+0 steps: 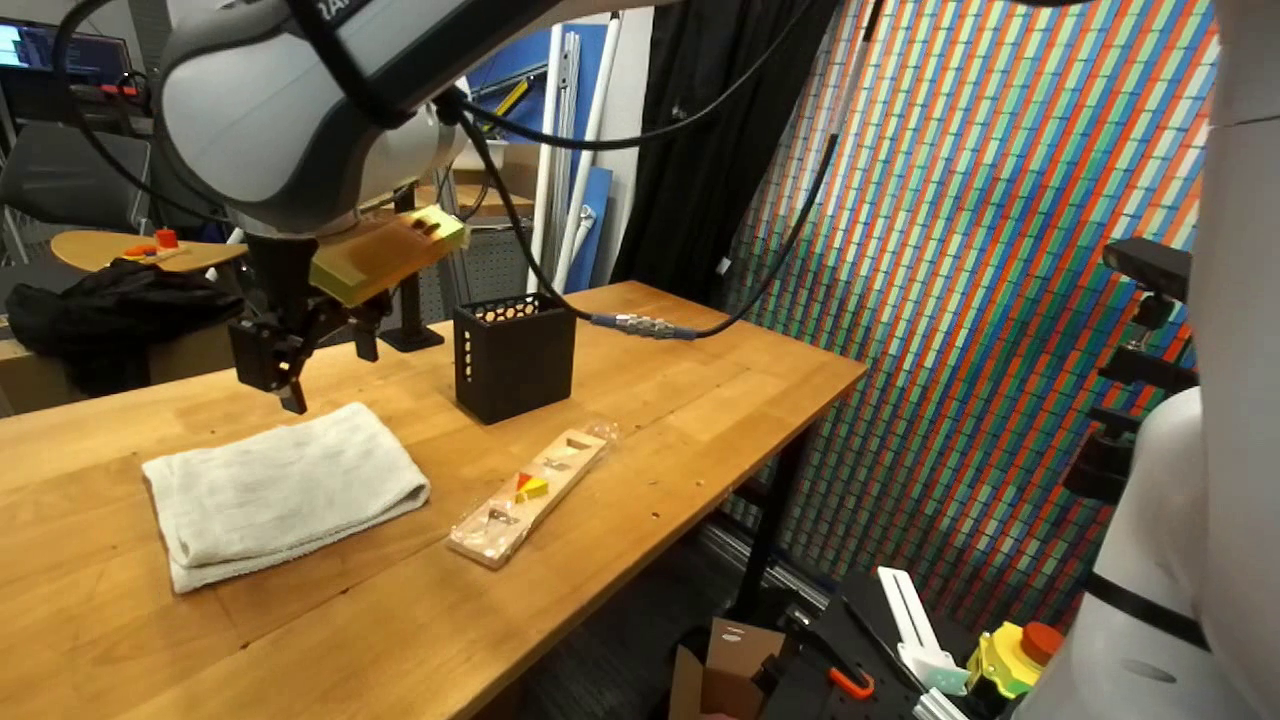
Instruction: Put the white cloth inside the black object
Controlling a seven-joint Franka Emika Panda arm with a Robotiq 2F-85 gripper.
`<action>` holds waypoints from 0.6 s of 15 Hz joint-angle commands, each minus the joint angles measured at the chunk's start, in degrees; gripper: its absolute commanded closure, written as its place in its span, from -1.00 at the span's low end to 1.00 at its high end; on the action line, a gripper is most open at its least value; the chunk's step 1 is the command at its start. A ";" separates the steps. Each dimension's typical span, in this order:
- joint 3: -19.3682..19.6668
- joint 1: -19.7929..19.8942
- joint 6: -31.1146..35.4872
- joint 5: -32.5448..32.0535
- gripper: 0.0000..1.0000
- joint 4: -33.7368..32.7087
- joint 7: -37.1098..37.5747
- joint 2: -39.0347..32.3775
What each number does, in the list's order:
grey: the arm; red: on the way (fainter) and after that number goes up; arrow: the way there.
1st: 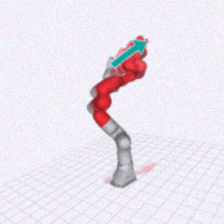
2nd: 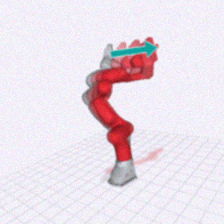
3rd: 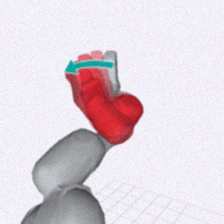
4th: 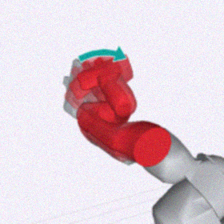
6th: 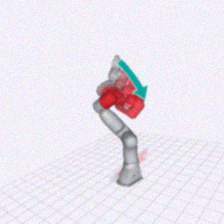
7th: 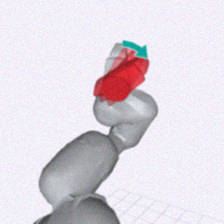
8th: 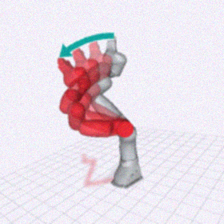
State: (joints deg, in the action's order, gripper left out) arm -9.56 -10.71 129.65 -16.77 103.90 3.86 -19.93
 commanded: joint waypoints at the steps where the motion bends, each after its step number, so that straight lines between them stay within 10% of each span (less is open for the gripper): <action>1: 0.63 -0.89 1.99 2.29 -1.00 -8.08 -2.26 -7.42; 9: 0.33 -0.30 2.50 8.07 -1.00 -13.81 -6.23 -17.63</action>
State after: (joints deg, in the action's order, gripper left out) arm -9.39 -10.99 132.18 -11.38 93.19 0.25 -34.20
